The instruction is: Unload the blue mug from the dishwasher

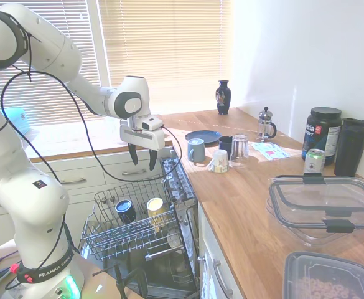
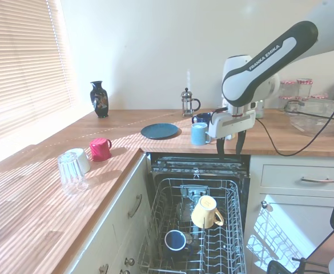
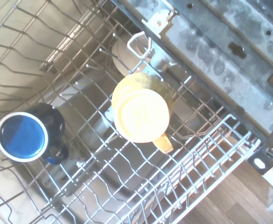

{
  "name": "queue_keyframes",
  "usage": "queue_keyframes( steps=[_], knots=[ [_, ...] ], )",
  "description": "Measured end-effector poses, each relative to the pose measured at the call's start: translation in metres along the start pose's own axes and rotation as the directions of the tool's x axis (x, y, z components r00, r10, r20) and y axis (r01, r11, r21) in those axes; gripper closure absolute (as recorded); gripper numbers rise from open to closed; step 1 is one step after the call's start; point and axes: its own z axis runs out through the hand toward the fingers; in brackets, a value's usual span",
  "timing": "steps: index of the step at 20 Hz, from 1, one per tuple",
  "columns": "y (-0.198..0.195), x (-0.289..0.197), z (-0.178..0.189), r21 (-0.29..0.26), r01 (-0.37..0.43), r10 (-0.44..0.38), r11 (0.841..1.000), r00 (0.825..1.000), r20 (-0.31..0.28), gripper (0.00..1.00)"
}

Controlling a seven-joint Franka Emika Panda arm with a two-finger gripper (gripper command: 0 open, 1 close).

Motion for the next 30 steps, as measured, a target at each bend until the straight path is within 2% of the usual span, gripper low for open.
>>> queue_keyframes(
  steps=[6, 13, 17, 21, 25, 30],
  knots=[
    [-0.007, -0.006, 0.008, -0.019, 0.030, -0.030, 0.999, 1.000, -0.004, 0.00],
    [-0.052, -0.051, 0.045, -0.054, 0.138, -0.140, 0.989, 0.989, -0.037, 0.00],
    [-0.081, -0.086, 0.073, -0.054, 0.236, -0.239, 0.970, 0.968, -0.078, 0.00],
    [-0.099, -0.119, 0.117, -0.065, 0.297, -0.302, 0.953, 0.949, -0.086, 0.00],
    [-0.101, -0.140, 0.152, -0.080, 0.352, -0.358, 0.933, 0.929, -0.092, 0.00],
    [-0.097, -0.164, 0.195, -0.107, 0.425, -0.435, 0.899, 0.896, -0.094, 0.00]
  ],
)
